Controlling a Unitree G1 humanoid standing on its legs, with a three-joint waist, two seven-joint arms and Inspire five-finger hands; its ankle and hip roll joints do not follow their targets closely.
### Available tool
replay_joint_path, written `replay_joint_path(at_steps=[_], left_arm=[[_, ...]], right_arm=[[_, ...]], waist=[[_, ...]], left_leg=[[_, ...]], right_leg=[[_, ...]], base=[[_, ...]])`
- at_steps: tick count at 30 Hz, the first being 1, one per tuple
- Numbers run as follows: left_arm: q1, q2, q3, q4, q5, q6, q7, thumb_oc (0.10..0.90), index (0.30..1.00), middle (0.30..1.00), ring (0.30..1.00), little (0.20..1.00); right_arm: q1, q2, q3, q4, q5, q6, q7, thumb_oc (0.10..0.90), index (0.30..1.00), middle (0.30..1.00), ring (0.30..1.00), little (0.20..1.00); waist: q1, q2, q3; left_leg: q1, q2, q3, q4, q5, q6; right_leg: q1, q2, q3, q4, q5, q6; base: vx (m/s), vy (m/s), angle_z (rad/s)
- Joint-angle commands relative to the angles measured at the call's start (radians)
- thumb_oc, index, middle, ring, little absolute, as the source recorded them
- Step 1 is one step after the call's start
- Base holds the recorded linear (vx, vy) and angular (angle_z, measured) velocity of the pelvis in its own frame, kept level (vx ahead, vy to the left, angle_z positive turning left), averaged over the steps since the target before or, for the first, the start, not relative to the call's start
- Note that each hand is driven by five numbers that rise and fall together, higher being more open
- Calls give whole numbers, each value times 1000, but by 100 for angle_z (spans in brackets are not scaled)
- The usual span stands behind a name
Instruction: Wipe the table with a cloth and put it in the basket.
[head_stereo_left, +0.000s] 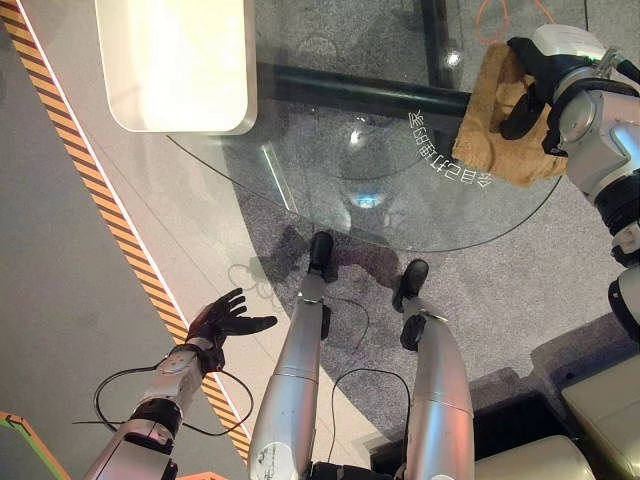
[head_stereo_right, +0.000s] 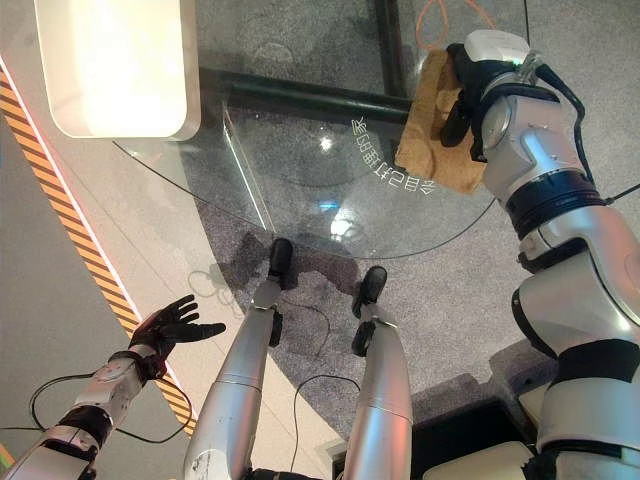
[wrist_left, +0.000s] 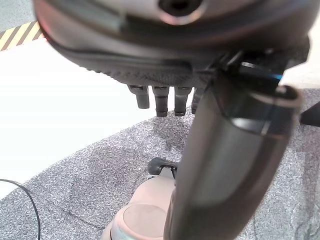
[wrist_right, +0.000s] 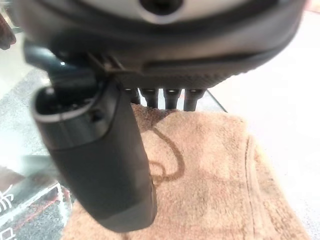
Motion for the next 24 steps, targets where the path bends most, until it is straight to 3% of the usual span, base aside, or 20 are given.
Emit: replay_joint_path(at_steps=[1,24], left_arm=[[90,32,-7,5,9,0,3,800,900,900,900,900],[85,33,-7,9,7,2,0,800,900,900,900,900]], right_arm=[[-67,-76,39,-29,-17,-7,-5,100,300,300,300,200],[-69,-77,38,-28,-13,-4,-14,100,300,300,300,200]], waist=[[-4,26,-20],[-6,26,-20]], left_leg=[[27,24,-22,18,-43,27],[30,26,-17,11,-41,26]], right_leg=[[54,-40,-48,-102,62,36],[57,-40,-50,-106,62,36]], base=[[0,0,0],[0,0,0]])
